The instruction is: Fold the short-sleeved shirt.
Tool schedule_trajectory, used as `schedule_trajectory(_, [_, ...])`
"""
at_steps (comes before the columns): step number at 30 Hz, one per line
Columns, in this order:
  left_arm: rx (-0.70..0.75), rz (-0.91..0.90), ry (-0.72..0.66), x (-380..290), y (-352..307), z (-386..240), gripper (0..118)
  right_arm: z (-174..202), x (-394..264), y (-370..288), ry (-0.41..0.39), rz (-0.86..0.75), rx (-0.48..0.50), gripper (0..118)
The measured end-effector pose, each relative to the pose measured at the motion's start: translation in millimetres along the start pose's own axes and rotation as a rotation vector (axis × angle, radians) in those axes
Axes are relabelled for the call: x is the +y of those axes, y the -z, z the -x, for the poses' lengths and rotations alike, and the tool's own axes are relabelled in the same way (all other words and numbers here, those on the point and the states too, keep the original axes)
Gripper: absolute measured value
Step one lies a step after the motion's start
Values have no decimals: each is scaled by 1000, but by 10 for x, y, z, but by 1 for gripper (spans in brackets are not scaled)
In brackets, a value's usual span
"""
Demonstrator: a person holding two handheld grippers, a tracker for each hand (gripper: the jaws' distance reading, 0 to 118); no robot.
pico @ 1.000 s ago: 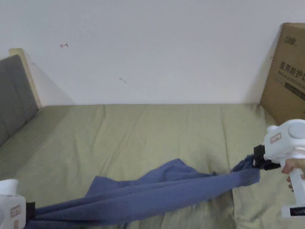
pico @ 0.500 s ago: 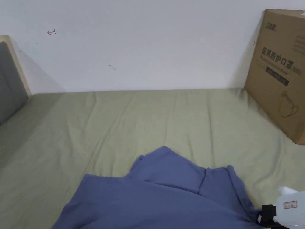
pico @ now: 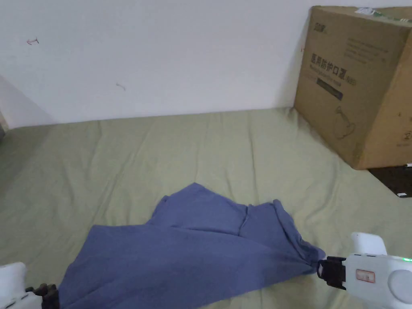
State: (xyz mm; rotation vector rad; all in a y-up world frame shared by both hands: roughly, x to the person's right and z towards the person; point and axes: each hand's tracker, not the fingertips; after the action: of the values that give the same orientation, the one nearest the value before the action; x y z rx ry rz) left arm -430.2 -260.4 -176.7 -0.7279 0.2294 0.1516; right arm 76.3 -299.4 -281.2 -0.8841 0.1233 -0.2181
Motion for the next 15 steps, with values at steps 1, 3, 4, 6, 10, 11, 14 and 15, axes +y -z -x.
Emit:
schedule_trajectory(1, [9,1,8,-57,15,-92,0,11,-120,-1,12,5,-16,3])
schedule_trajectory(3, [-13,-18,2,-145,43,-189,0,-64,-310,69,24,14,-18,0])
schedule_trajectory(4, [-18,-9,-28,-185,80,-223,0,-52,-404,67,16,19,-30,0])
schedule_trajectory(6, [-26,6,-27,-205,136,-284,0,-78,-510,115,-29,49,-44,0])
schedule_trajectory(10, [-21,35,30,-177,223,-417,0,-192,-460,192,-28,64,-46,0])
schedule_trajectory(11, [-26,38,33,-162,243,-436,0,-222,-410,210,-20,53,-39,0])
schedule_trajectory(14, [-41,50,18,-120,328,-457,0,-270,-165,346,-13,19,-52,12])
schedule_trajectory(15, [-44,54,17,-110,353,-473,0,-282,-73,410,-21,25,-59,49])
